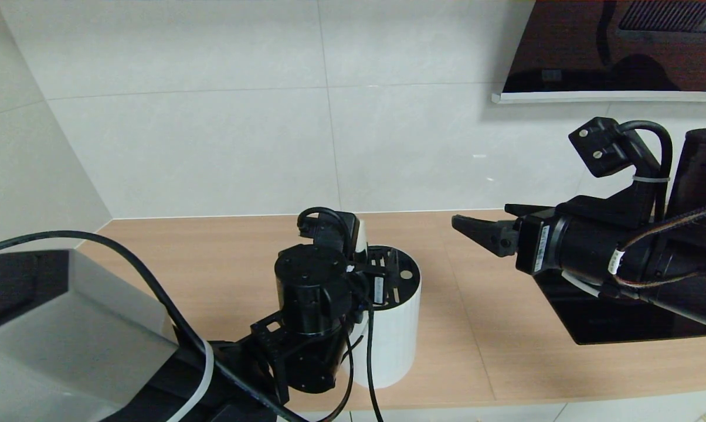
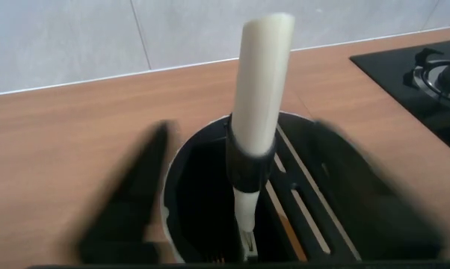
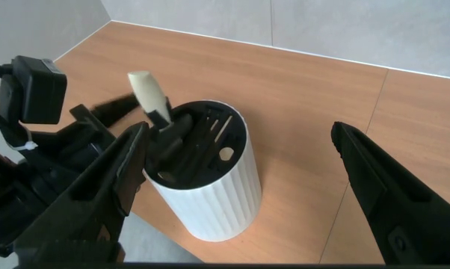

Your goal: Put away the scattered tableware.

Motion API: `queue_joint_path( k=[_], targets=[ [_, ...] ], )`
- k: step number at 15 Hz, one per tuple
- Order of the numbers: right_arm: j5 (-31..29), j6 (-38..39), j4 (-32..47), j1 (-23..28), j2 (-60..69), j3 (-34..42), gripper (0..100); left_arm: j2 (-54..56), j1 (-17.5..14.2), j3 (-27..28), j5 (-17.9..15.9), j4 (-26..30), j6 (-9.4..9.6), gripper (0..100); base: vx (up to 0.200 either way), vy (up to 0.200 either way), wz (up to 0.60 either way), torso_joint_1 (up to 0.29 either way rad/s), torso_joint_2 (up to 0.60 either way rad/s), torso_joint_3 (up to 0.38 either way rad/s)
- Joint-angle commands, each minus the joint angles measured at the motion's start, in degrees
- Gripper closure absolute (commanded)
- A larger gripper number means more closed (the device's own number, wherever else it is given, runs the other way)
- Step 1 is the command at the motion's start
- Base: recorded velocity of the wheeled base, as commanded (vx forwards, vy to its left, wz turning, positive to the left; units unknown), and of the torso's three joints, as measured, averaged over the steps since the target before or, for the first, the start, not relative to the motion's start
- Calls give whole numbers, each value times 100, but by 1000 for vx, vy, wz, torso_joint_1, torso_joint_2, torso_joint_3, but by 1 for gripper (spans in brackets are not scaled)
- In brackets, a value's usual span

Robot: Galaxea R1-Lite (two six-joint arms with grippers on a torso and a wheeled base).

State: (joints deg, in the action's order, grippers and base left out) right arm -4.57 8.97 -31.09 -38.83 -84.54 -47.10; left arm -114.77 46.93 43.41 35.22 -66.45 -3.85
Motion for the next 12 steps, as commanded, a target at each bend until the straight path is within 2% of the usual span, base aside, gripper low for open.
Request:
queue_joint_path(
  k=[1,5,7,9,10,11,12],
  targets=[
    [0,-1,-3,-2,-1,0,0,25,0,-8,3,1,-1,0,0,0,0,0,0,0],
    [0,-1,-3,-2,-1,8,0,122,9,-78,3,-8,-10,0,0,0,0,0,0,0],
    [0,-1,-3,-2,-1,8,0,474,79,-351,-138,-114,-19,0,0,0,0,0,0,0],
    [9,-1,-3,-2,17,0,0,1361,141,-1063,-920,-369,-19,0,0,0,0,0,0,0],
    [0,-1,-3,-2,34,0,0,1555,141,-1142,-1052,-369,-28,0,0,0,0,0,0,0],
    [-26,-1,-12,16,166,-9,0,2161,132,-1274,-1404,-325,-168,0,0,0,0,0,0,0],
    [-35,-10,15,95,351,8,0,2574,105,-1335,-1588,-237,-177,0,0,0,0,0,0,0]
  ],
)
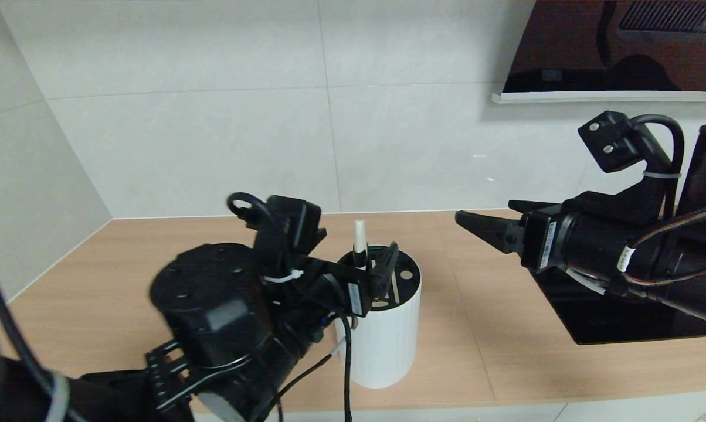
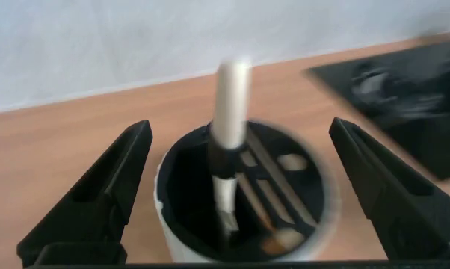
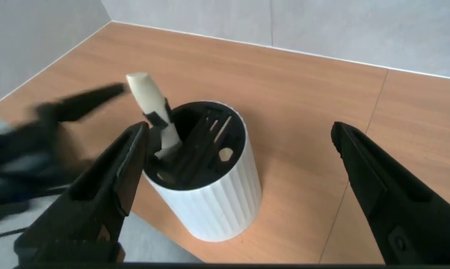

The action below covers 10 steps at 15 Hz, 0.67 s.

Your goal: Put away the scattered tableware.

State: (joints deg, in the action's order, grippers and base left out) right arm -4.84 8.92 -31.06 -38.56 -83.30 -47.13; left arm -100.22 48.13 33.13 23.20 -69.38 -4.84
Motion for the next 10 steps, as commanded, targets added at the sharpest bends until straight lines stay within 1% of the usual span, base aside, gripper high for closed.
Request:
queue_joint_path(
  k=[1,2,3,4,5,6,7,8,10],
  targets=[
    [-26,-13,21,156,367,11,0,1505,-76,-343,-509,196,-79,0,0,0,0,0,0,0],
    [-26,-22,12,156,385,11,0,1532,-84,-343,-518,205,-79,0,0,0,0,0,0,0],
    [-35,-5,39,367,885,125,0,2375,-497,-615,-685,443,-79,0,0,0,0,0,0,0],
    [-17,-5,39,560,1176,397,0,2815,-823,-809,-835,601,-79,0,0,0,0,0,0,0],
    [-26,-13,39,771,1430,644,0,3298,-1042,-1002,-966,847,-79,0,0,0,0,0,0,0],
    [-35,-13,21,947,1764,907,0,3843,-1244,-1151,-1010,1198,-87,0,0,0,0,0,0,0],
    [-35,-13,30,991,1844,969,0,3966,-1280,-1178,-1010,1295,-87,0,0,0,0,0,0,0],
    [-26,-22,48,1254,2459,1382,0,4863,-1605,-1239,-1019,2095,-96,0,0,0,0,0,0,0],
    [1,-13,56,1984,3250,1953,0,6243,-2079,-1195,-1098,3571,-96,0,0,0,0,0,0,0]
  ],
)
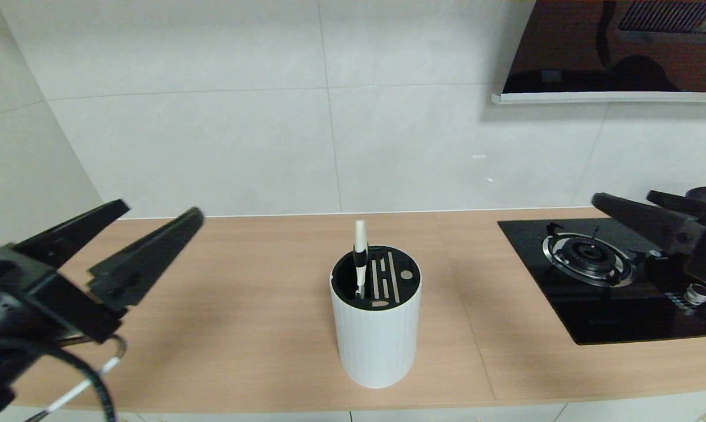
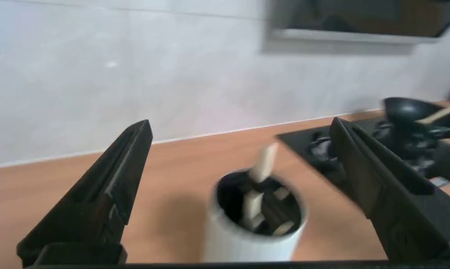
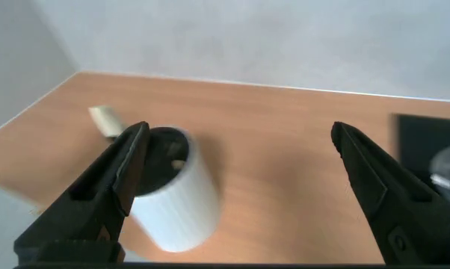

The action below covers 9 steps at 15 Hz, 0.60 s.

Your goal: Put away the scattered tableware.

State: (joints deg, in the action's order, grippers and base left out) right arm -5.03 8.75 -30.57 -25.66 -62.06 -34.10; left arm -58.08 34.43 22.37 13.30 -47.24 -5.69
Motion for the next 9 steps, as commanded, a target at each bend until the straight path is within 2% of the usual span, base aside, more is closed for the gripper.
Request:
queue_joint_path(
  k=[1,4,5,7,8,9],
  targets=[
    [82,4,8,1072,1530,958,0,2696,-982,-101,-249,2078,-11,0,0,0,0,0,0,0],
    [126,-5,95,1643,2488,1467,0,4094,-1632,-48,-565,3722,-11,0,0,0,0,0,0,0],
    [126,-58,482,1661,3033,1494,0,4551,-1922,-48,-688,4240,-2,0,0,0,0,0,0,0],
    [143,-401,1563,1626,4141,1467,0,5210,-2318,-57,-908,4803,16,0,0,0,0,0,0,0],
    [143,-620,2012,1634,4571,1467,0,5254,-2449,-84,-847,4856,7,0,0,0,0,0,0,0],
    [143,-735,2433,1661,5037,1494,0,5245,-2546,-75,-513,4812,-90,0,0,0,0,0,0,0]
  ],
)
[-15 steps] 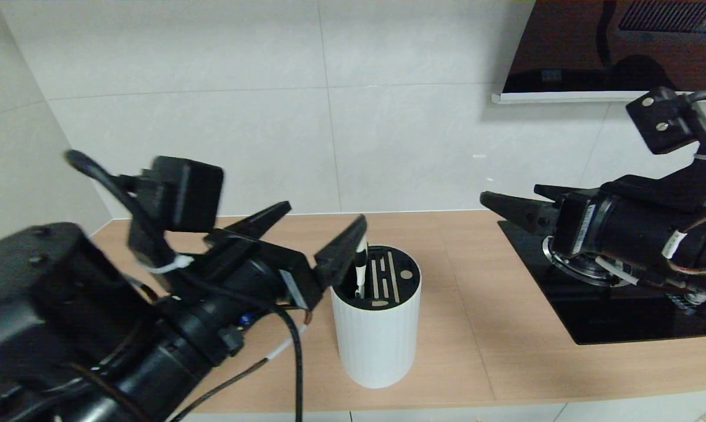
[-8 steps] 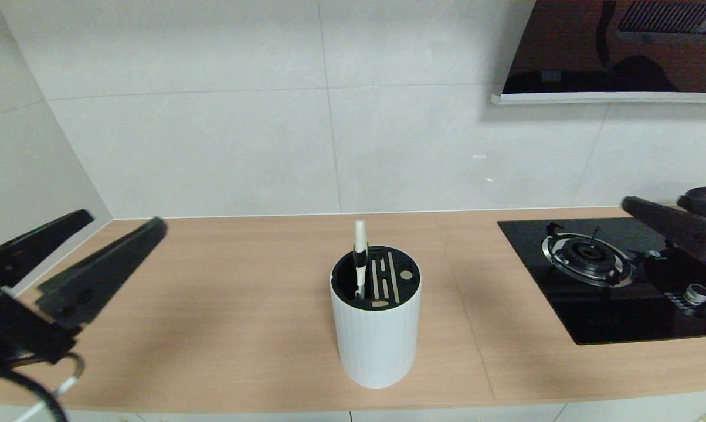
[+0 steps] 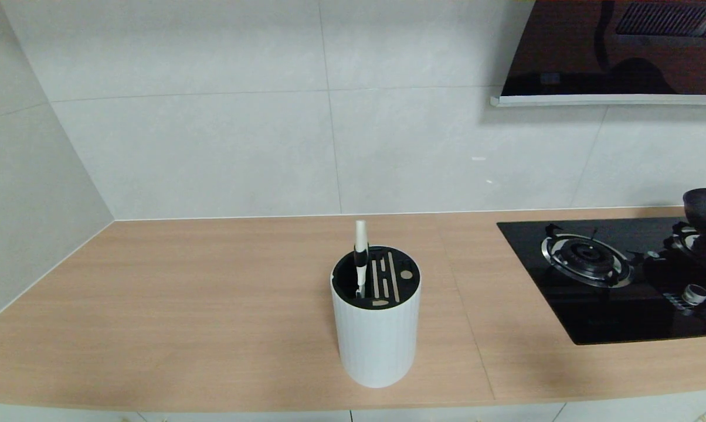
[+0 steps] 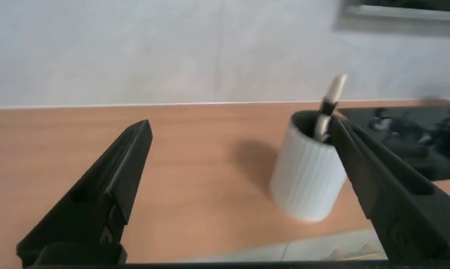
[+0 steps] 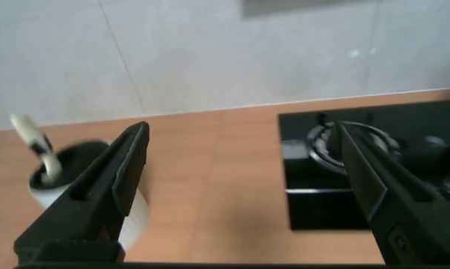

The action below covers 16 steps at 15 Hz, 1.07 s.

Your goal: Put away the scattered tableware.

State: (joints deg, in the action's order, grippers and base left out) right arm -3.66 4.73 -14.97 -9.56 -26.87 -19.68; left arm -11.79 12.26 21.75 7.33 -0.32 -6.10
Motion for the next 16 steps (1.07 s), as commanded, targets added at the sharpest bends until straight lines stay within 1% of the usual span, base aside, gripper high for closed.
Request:
queue_joint_path(
  k=[1,2,3,4,5,6,7,8,9,10,11,12,13,14,15,16],
  targets=[
    [5,-350,1058,59,1738,60,0,616,-347,-30,278,102,-94,0,0,0,0,0,0,0],
    [-47,-368,1471,86,2142,166,0,616,-471,-48,533,102,-111,0,0,0,0,0,0,0],
    [-135,-359,1506,174,2124,271,0,616,-550,-57,542,102,-120,0,0,0,0,0,0,0],
    [-540,-324,1233,270,2116,491,0,625,-717,-65,594,102,-138,0,0,0,0,0,0,0],
    [-759,-332,1049,288,2116,649,0,713,-971,-101,533,155,-129,0,0,0,0,0,0,0],
    [-821,-341,891,534,2142,825,0,942,-1130,-232,269,181,-67,0,0,0,0,0,0,0],
    [-663,-359,943,824,2379,922,0,1091,-1297,-426,-65,172,21,0,0,0,0,0,0,0],
    [-390,-368,1066,1000,2555,1036,0,1091,-1297,-602,-73,137,21,0,0,0,0,0,0,0],
    [-302,-368,1084,1008,2573,1159,0,1091,-1297,-681,-47,137,21,0,0,0,0,0,0,0],
    [-267,-368,1084,1000,2634,1370,0,1126,-1288,-909,-38,146,38,0,0,0,0,0,0,0],
    [-179,-359,1110,973,2687,1598,0,1161,-1288,-1217,-38,146,100,0,0,0,0,0,0,0],
    [-83,-368,1058,973,2687,1897,0,1170,-1288,-1612,-30,102,258,0,0,0,0,0,0,0],
    [-65,-350,1189,973,2687,1968,0,1170,-1288,-2104,-21,-179,425,0,0,0,0,0,0,0],
    [-47,-341,1233,973,2687,1968,0,1179,-1279,-2175,-12,-223,451,0,0,0,0,0,0,0],
    [5,-332,1242,973,2687,1968,0,1179,-1279,-2175,-38,-135,390,0,0,0,0,0,0,0],
    [243,-332,1242,973,2687,1968,0,1170,-1270,-2175,-91,-127,416,0,0,0,0,0,0,0]
  ],
)
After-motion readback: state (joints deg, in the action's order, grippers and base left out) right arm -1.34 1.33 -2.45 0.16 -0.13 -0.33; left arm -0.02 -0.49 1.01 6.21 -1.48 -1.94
